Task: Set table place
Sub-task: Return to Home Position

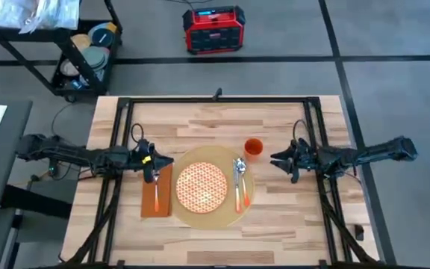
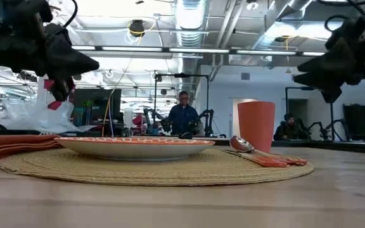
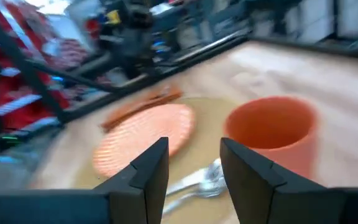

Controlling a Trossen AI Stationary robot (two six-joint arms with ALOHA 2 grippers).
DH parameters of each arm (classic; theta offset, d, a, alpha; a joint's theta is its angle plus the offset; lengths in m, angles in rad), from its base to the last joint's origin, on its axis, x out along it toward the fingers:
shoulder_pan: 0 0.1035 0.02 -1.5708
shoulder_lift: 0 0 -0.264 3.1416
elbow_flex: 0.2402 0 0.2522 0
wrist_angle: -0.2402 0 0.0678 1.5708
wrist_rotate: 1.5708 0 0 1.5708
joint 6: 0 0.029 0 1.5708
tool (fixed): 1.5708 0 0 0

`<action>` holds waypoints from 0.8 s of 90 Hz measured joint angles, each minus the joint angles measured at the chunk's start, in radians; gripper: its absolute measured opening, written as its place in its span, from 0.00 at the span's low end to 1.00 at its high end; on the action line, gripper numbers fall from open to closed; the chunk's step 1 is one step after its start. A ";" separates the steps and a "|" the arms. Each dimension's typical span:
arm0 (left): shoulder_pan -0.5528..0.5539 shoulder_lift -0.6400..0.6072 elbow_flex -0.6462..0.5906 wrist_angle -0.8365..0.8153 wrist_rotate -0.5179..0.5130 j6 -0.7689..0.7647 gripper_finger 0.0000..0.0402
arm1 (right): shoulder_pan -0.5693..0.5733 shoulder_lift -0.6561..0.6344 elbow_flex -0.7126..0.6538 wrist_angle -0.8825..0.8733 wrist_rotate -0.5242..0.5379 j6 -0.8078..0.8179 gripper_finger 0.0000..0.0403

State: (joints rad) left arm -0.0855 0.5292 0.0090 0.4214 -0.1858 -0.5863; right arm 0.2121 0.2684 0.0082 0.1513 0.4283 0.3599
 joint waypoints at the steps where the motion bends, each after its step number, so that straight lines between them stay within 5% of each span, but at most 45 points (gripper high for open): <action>1: 0.000 0.000 0.000 -0.001 0.000 0.005 0.00 | 0.007 -0.001 0.000 0.000 0.012 -0.006 0.33; 21: 0.001 0.000 -0.001 0.001 -0.008 0.058 0.00 | 0.078 0.000 0.000 -0.036 0.051 -0.008 0.33; 72: 0.001 0.000 -0.002 -0.107 -0.033 -0.034 0.00 | 0.032 -0.001 -0.001 -0.059 0.045 0.075 0.33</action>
State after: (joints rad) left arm -0.0841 0.5297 0.0071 0.3144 -0.2191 -0.6203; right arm 0.2443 0.2676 0.0074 0.0922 0.4736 0.4349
